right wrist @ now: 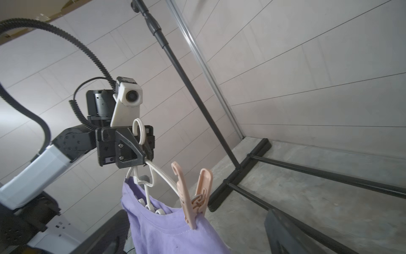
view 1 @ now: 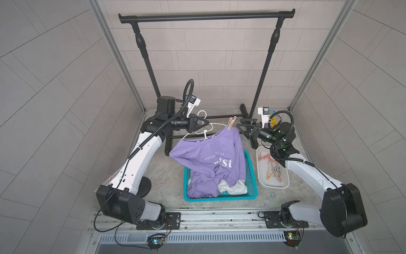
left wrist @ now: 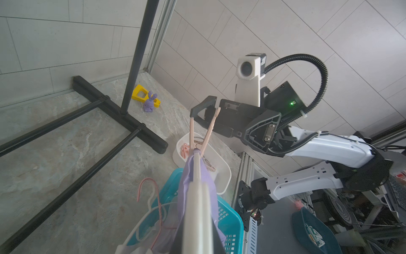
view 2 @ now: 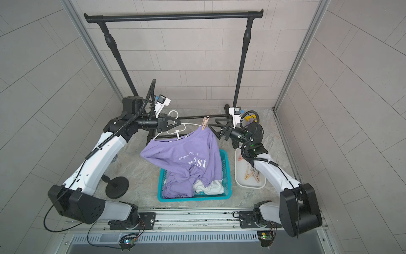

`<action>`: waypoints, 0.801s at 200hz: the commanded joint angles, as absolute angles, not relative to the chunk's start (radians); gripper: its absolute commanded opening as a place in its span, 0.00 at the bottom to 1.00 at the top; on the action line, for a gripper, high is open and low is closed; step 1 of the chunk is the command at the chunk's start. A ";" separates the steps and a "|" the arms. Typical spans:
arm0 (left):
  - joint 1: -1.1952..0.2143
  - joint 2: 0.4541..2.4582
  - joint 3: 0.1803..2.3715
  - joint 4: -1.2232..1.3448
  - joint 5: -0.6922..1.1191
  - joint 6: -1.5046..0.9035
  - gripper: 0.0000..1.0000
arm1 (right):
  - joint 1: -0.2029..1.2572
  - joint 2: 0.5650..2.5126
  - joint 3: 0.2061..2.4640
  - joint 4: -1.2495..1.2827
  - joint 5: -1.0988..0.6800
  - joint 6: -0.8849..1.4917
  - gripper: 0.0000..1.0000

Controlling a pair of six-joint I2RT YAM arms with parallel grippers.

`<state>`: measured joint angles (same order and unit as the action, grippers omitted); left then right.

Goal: Use clothespins to secure the t-shirt on both sides of the hanger
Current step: Clamp the T-shirt on the hanger, then adjust the clothespin in the storage box.

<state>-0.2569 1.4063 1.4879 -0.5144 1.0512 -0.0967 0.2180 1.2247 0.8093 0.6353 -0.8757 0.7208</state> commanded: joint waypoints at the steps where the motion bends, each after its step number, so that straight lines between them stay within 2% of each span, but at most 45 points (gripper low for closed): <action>1: -0.277 1.366 1.466 -0.512 0.990 -0.090 0.00 | 0.221 1.136 0.824 0.287 -0.696 0.531 1.00; 40: -0.303 1.318 1.422 -0.511 0.891 -0.115 0.00 | 0.220 1.042 0.846 -0.036 -0.468 0.447 1.00; 117: -0.350 1.267 1.393 -0.471 0.754 -0.232 0.00 | 0.220 1.018 0.863 -0.458 -0.208 0.462 1.00; 146: -0.373 1.245 1.387 -0.469 0.688 -0.249 0.00 | 0.217 0.975 0.847 -0.571 -0.078 0.485 0.97; 160: -0.390 1.231 1.371 -0.468 0.636 -0.256 0.00 | 0.215 0.967 0.853 -0.649 0.002 0.507 0.93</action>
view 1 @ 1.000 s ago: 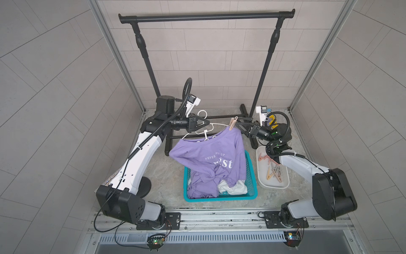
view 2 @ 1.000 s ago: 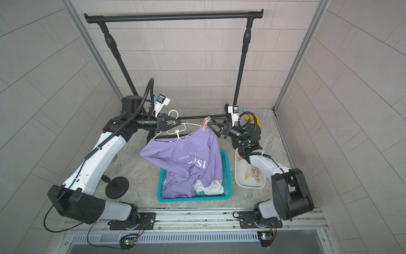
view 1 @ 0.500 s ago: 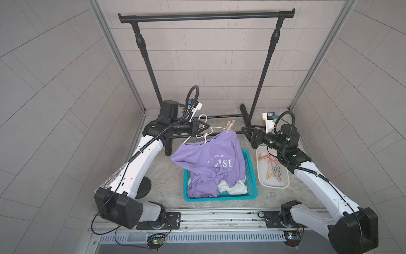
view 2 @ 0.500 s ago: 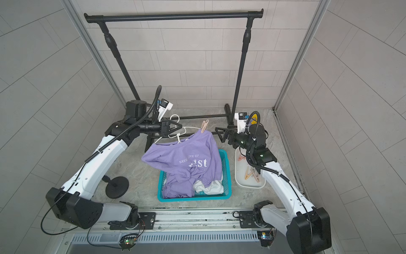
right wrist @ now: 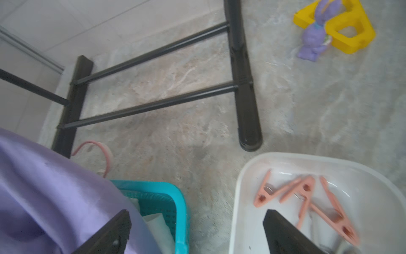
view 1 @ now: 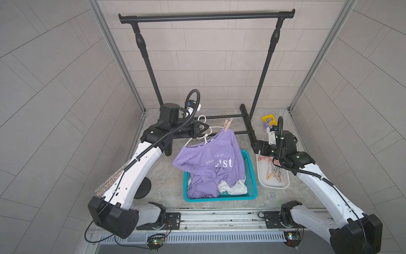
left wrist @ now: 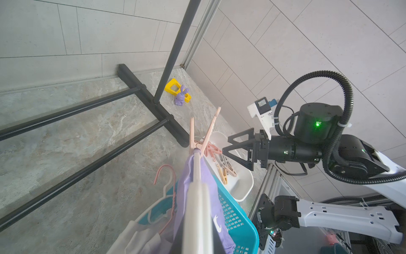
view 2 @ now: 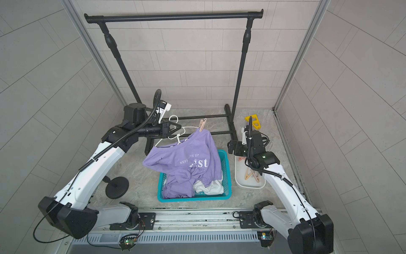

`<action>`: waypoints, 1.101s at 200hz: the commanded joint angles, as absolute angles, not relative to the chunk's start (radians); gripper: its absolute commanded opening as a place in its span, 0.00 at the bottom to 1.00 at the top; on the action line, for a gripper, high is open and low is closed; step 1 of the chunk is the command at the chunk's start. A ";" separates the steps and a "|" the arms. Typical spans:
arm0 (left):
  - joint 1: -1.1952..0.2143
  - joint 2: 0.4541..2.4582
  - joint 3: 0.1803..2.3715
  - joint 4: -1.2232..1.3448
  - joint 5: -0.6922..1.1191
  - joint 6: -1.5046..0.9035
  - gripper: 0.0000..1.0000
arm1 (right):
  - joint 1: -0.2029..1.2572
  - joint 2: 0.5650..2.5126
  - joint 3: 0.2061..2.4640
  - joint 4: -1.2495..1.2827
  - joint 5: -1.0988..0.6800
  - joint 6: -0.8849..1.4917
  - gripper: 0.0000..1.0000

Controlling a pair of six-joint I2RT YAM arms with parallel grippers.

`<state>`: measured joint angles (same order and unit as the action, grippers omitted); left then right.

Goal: Use clothespins to secure the t-shirt on both sides of the hanger
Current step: Adjust the clothespin in the storage box.

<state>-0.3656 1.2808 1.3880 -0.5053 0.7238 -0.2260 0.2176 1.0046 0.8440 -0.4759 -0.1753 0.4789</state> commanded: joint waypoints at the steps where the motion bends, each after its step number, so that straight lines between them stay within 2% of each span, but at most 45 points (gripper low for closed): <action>1: -0.390 1.232 1.371 -0.468 0.632 -0.257 0.00 | 0.215 0.966 0.853 -0.653 0.005 0.508 0.92; 50: -0.415 1.213 1.341 -0.457 0.505 -0.356 0.00 | 0.209 0.996 0.830 -0.774 0.097 0.559 0.89; 101: -0.432 1.188 1.312 -0.438 0.474 -0.362 0.00 | 0.191 1.012 0.765 -0.776 0.091 0.688 0.71; 152: -0.466 1.193 1.327 -0.459 0.437 -0.340 0.00 | 0.190 1.033 0.698 -0.768 0.101 0.804 0.64; 220: -0.486 1.210 1.351 -0.504 0.389 -0.329 0.00 | 0.191 1.097 0.642 -0.699 0.090 0.946 0.64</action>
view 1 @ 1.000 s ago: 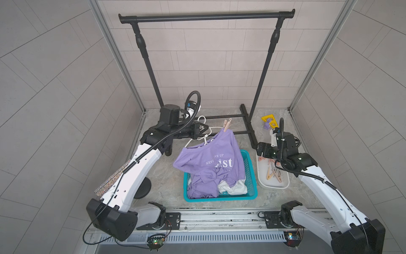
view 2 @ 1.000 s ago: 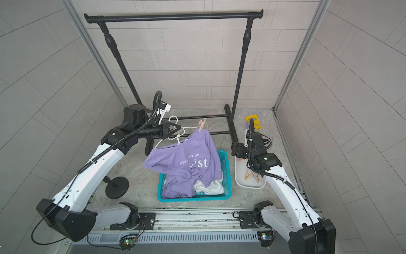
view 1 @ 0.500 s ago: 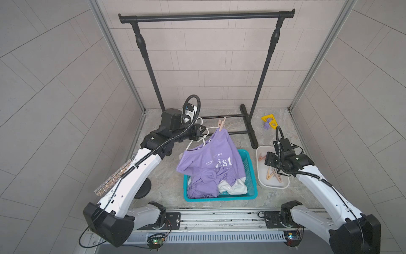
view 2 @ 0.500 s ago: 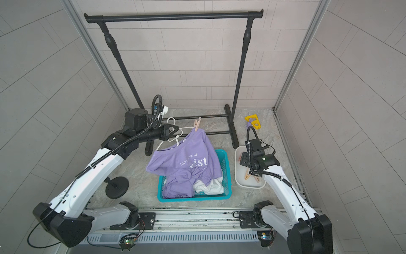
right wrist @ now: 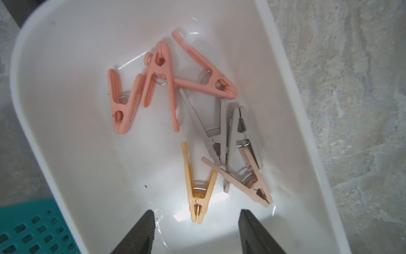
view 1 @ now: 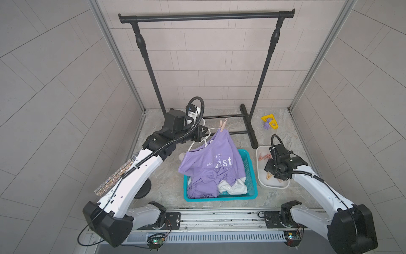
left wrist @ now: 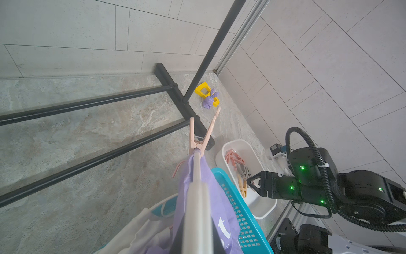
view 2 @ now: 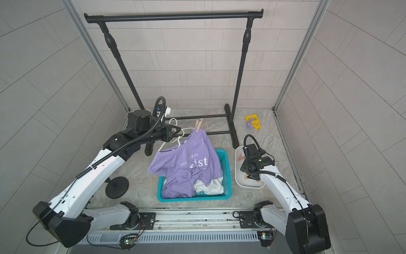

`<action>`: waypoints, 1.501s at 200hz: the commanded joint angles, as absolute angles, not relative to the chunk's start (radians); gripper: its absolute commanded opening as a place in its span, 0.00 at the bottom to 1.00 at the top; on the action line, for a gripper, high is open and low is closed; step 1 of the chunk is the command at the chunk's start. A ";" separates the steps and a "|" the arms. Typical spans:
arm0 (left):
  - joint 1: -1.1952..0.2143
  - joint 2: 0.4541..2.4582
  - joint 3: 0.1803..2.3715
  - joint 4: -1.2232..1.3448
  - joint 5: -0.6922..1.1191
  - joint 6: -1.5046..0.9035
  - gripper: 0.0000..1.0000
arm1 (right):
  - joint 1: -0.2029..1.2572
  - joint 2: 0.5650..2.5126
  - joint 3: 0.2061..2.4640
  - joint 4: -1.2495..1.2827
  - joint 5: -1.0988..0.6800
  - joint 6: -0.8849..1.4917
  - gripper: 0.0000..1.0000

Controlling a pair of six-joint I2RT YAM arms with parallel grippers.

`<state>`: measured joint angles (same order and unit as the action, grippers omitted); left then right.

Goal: Use clothespins to secure the t-shirt on both sides of the hanger
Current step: Adjust the clothespin in the storage box.

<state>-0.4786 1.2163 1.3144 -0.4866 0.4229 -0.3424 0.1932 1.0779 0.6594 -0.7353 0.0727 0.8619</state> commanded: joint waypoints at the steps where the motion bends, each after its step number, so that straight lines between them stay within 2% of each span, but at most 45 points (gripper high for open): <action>1: -0.486 1.210 1.351 -0.505 0.389 -0.329 0.00 | 0.191 1.098 0.642 -0.697 0.090 0.948 0.64; 68: -0.488 1.202 1.377 -0.546 0.355 -0.319 0.00 | 0.195 1.220 0.645 -0.607 0.055 0.990 0.64; 184: -0.491 1.190 1.376 -0.549 0.364 -0.320 0.00 | 0.199 1.286 0.627 -0.579 0.083 1.017 0.58; 300: -0.491 1.193 1.368 -0.548 0.367 -0.313 0.00 | 0.210 1.363 0.631 -0.567 0.075 0.913 0.52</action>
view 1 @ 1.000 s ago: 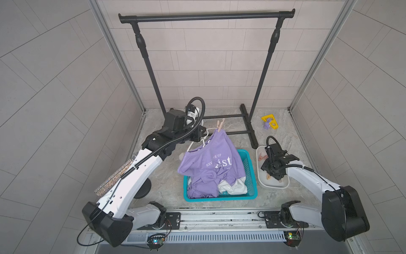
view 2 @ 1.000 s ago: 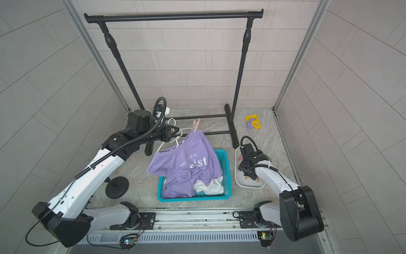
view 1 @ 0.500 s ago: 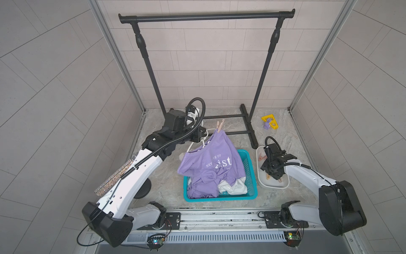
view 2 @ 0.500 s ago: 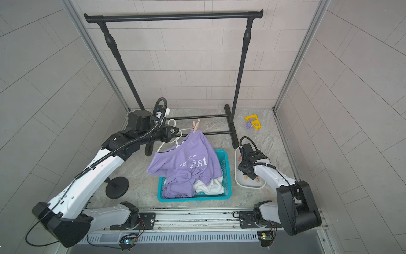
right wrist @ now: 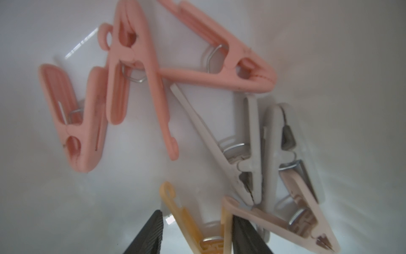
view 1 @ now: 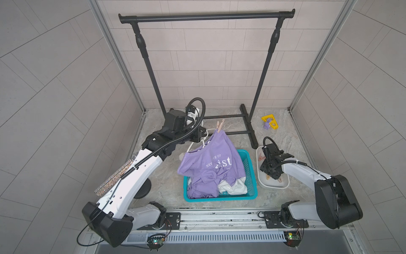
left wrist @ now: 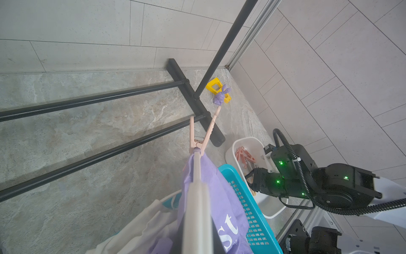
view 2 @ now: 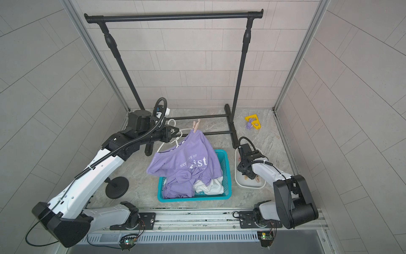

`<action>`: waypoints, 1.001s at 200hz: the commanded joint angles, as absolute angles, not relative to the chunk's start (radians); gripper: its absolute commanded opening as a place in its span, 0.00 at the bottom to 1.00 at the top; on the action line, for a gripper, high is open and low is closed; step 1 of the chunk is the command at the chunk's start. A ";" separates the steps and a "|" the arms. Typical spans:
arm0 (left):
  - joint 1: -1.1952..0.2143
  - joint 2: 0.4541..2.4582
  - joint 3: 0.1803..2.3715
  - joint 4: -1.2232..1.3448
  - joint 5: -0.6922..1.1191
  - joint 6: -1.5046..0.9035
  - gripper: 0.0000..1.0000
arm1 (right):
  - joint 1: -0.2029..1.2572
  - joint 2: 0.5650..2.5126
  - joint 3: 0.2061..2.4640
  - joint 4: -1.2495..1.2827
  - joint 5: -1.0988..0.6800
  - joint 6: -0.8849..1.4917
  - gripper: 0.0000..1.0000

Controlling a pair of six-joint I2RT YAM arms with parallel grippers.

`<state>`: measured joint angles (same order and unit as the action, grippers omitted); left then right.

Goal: Use clothespins to secure the t-shirt on both sides of the hanger
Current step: Adjust the clothespin in the storage box.

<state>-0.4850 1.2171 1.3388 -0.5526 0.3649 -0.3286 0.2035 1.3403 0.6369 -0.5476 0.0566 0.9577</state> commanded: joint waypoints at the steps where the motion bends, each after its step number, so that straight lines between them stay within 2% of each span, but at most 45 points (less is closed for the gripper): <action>1: -0.491 1.193 1.368 -0.548 0.367 -0.313 0.00 | 0.210 1.364 0.632 -0.567 0.074 0.911 0.53; 65: -0.491 1.194 1.361 -0.547 0.370 -0.307 0.00 | 0.222 1.415 0.670 -0.583 0.021 0.738 0.51; 137: -0.491 1.194 1.358 -0.545 0.372 -0.300 0.00 | 0.222 1.442 0.707 -0.604 0.011 0.549 0.61; 168: -0.491 1.194 1.354 -0.540 0.373 -0.303 0.00 | 0.222 1.457 0.704 -0.610 0.015 0.527 0.60; 200: -0.491 1.190 1.352 -0.540 0.371 -0.303 0.00 | 0.222 1.466 0.698 -0.609 0.013 0.531 0.55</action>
